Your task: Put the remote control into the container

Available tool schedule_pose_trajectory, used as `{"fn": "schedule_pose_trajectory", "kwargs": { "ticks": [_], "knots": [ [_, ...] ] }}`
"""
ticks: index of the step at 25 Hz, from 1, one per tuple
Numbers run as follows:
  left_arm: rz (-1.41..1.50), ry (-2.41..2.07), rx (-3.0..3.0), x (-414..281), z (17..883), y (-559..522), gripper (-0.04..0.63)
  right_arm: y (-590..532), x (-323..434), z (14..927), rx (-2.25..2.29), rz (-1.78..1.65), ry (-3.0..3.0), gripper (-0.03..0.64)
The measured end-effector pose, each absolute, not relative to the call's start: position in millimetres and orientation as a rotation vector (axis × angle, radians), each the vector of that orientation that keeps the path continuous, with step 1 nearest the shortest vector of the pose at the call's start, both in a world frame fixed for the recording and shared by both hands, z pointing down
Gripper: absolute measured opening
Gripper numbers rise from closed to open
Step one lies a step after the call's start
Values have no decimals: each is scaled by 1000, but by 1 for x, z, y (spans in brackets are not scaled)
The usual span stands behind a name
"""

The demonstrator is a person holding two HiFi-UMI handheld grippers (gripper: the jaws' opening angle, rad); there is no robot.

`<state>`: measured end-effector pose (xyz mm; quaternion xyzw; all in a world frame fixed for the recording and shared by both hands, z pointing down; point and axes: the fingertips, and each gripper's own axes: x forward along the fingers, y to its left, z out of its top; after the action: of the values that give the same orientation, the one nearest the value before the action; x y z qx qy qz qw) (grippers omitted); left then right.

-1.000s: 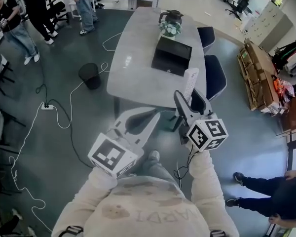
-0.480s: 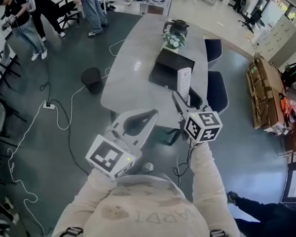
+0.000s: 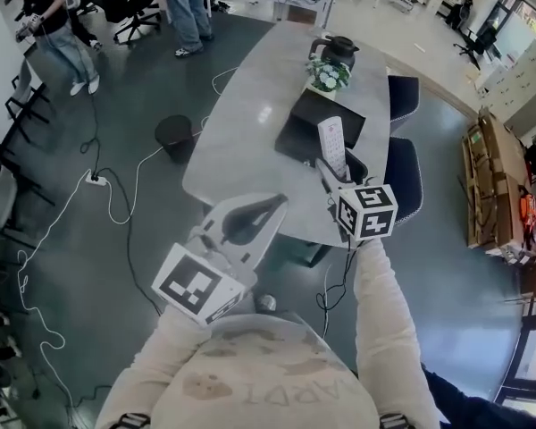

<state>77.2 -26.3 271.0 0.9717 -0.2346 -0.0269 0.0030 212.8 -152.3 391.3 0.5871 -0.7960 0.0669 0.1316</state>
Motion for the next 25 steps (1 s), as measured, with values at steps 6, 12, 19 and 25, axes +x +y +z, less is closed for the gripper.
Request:
{"fn": "schedule_pose_trajectory", "kwargs": {
  "ticks": [6,12,19,25],
  "knots": [
    [-63,-737,3030,80,272,-47,12,-185,222,414,1640,179,-2216,236],
    [-62,-723,3038,78,272,-74,12,-216,234,432,1599,179,-2127,236],
    [-24,-710,3011,78,278,-106,12,-253,244,462,1533,195,-2039,236],
    [10,-718,2957,78,287,-130,12,-282,253,492,1471,218,-1975,237]
  ]
}}
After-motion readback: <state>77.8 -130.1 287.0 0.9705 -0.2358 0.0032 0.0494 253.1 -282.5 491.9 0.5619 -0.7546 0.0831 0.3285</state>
